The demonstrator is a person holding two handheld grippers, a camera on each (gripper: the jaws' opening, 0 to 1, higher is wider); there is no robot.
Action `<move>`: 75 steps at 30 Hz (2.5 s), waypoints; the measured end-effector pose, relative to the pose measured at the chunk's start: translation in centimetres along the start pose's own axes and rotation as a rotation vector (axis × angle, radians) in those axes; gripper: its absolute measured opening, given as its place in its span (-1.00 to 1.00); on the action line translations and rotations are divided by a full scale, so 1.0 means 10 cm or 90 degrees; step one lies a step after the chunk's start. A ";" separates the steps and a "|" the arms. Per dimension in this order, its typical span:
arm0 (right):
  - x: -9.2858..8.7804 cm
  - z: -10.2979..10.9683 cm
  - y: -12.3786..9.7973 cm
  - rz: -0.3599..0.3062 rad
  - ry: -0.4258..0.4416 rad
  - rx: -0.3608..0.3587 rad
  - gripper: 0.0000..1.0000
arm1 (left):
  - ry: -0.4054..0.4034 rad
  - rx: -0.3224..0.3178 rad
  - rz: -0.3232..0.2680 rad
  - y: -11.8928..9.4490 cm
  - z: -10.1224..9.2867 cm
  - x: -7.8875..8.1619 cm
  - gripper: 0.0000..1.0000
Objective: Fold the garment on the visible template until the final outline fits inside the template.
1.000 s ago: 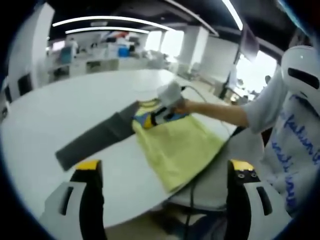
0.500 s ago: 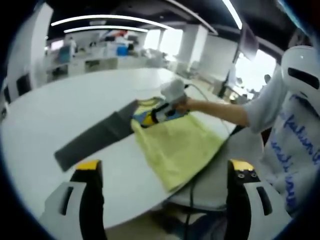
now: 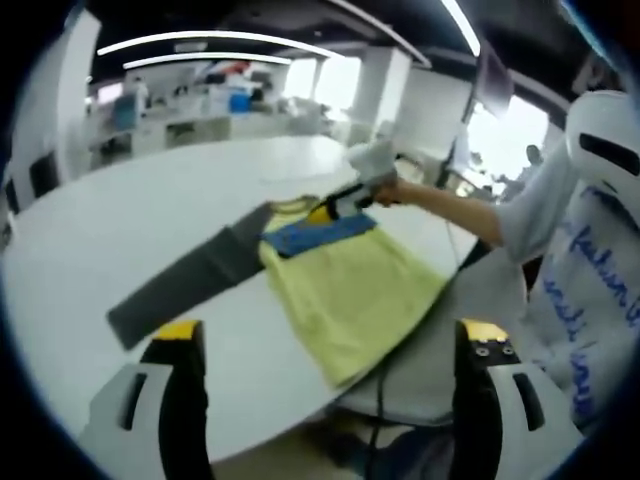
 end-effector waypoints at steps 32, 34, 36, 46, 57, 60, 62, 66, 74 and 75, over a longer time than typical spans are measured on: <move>-1.29 -1.07 -0.83 0.098 0.108 -0.232 -0.86 | 0.010 0.000 0.017 0.00 -0.01 0.00 0.99; -1.33 -1.06 -0.82 0.101 0.116 -0.229 -0.87 | 0.009 -0.001 0.019 0.00 -0.01 0.00 0.99; -1.42 -1.05 -0.79 0.111 0.107 -0.230 -0.87 | 0.011 -0.001 0.020 0.00 -0.01 0.01 0.99; -1.41 -1.07 -0.86 0.102 0.117 -0.231 -0.97 | 0.013 -0.004 0.023 0.00 0.11 0.10 0.99; -1.41 -1.14 -0.91 0.117 0.106 -0.250 -0.98 | 0.013 -0.001 0.022 -0.02 0.06 0.06 0.99; -1.39 -1.22 -0.96 0.129 0.092 -0.259 -0.98 | 0.017 -0.004 0.024 -0.02 0.05 0.07 0.98; -1.35 -1.22 -0.97 0.110 0.100 -0.260 -0.98 | 0.018 -0.005 0.023 -0.01 0.04 0.07 0.98; -1.21 -1.19 -0.95 0.078 0.112 -0.254 -0.98 | 0.021 -0.005 0.025 0.01 0.01 0.06 0.98; -1.32 -1.03 -0.86 0.106 0.094 -0.209 -0.98 | 0.021 -0.009 0.023 0.01 -0.05 0.04 0.99; -1.34 -1.02 -0.86 0.110 0.091 -0.209 -0.98 | 0.021 -0.012 0.023 0.01 -0.06 0.04 0.99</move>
Point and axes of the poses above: the point that each gripper's makers call its tool centre point, and the gripper's own axes: y roughly forward along the fingers, z roughly to its left, x roughly out of its top, the point moved 5 cm from there along -y, roughly backward along the fingers, and after that the axes turned 4 degrees about -z, right-handed, at the moved point
